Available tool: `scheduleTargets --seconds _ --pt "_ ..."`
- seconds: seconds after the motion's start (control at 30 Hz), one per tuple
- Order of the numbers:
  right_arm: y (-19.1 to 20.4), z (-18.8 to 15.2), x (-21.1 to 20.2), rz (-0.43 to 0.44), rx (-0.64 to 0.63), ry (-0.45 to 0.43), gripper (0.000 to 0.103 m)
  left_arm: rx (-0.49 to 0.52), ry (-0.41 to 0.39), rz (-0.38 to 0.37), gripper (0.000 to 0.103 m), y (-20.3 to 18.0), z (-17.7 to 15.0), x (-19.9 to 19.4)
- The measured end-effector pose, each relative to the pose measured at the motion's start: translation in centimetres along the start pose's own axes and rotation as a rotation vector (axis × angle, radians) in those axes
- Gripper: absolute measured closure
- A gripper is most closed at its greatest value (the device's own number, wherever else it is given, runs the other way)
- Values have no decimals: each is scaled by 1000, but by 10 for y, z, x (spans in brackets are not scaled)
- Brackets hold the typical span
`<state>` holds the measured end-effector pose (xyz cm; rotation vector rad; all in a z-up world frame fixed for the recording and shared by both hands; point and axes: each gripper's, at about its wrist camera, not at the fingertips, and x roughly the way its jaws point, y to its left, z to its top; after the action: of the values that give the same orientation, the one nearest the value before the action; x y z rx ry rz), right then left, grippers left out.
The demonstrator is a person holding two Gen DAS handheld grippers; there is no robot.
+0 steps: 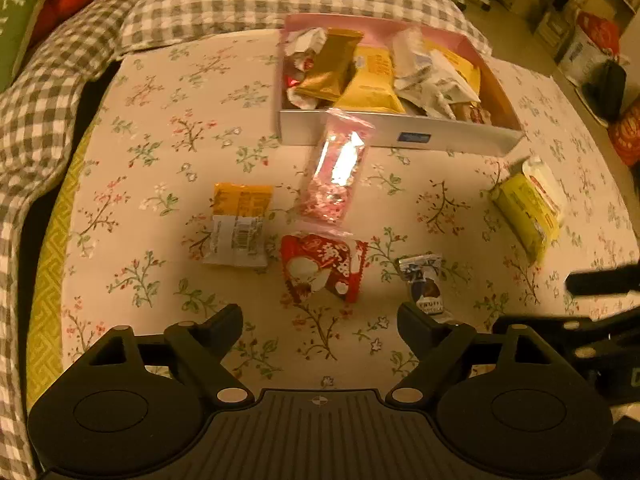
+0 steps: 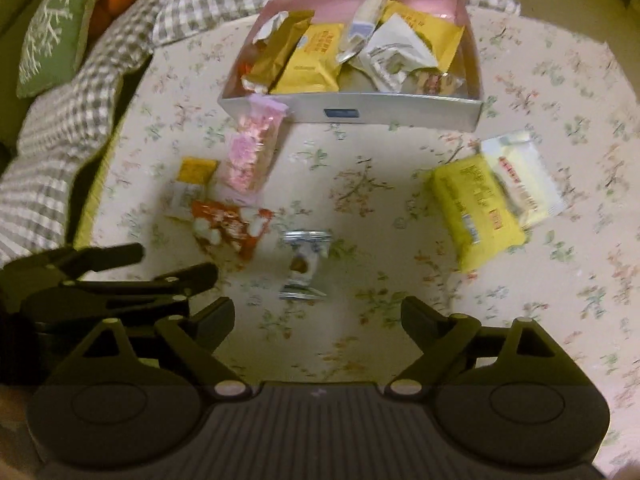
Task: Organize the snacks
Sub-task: 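Withdraw both open tools from the box back over the loose snacks, then grasp a red snack packet with the left tool while the right grasps a silver-wrapped candy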
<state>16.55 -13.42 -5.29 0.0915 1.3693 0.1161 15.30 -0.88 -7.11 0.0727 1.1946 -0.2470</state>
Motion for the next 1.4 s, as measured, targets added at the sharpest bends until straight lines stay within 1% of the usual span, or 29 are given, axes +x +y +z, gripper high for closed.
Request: scheduleTargets --seconds 0.1,0.27,0.33,0.4,0.5,0.7,0.83,0.87,0.9,0.93,1.0,1.03,1.07,1.13,1.2,1.27,1.33,1.37,1.4 --pt "-8 2 1 -43 7 -8 11 28 -7 20 16 -3 0 2" --pt "-16 2 4 -35 48 6 11 2 -14 27 16 2 3 5" --pt "-14 3 5 -46 47 2 11 -7 -21 21 16 2 4 6" --pt "-16 3 3 -55 51 -11 11 -3 -28 14 16 1 4 7" --pt "-19 5 4 -33 75 -15 11 8 -41 10 15 -3 6 13" --pt "-17 2 16 -36 75 19 15 -9 -5 13 15 -3 11 38" --pt "-15 1 21 -32 64 35 17 25 -9 58 16 -6 11 49" --pt "-14 1 22 -35 59 35 18 42 -13 68 19 -7 10 51" --pt "-14 2 22 -39 56 34 19 57 -17 74 19 -9 9 52" --pt "-14 2 23 -41 54 33 19 71 -21 79 20 -11 8 52" --pt "-13 2 24 -41 50 31 23 80 -27 78 32 -11 7 53" --pt "-13 2 26 -42 47 32 24 73 -26 76 48 -9 7 53" --pt "-12 2 28 -42 44 35 27 61 -20 71 60 -7 7 55" --pt "-12 1 32 -36 47 44 31 28 -11 57 63 0 7 55" --pt "-15 1 36 -23 67 53 36 25 -18 58 66 3 6 53" --pt "-17 1 38 -25 82 44 39 13 -28 52 70 6 6 49" --pt "-18 2 38 -24 87 28 39 -6 -32 39 73 10 7 44" --pt "-18 2 38 -17 91 20 39 -15 -34 28 82 12 8 42" --pt "-18 1 38 -6 95 13 39 -21 -34 22 82 13 9 40"
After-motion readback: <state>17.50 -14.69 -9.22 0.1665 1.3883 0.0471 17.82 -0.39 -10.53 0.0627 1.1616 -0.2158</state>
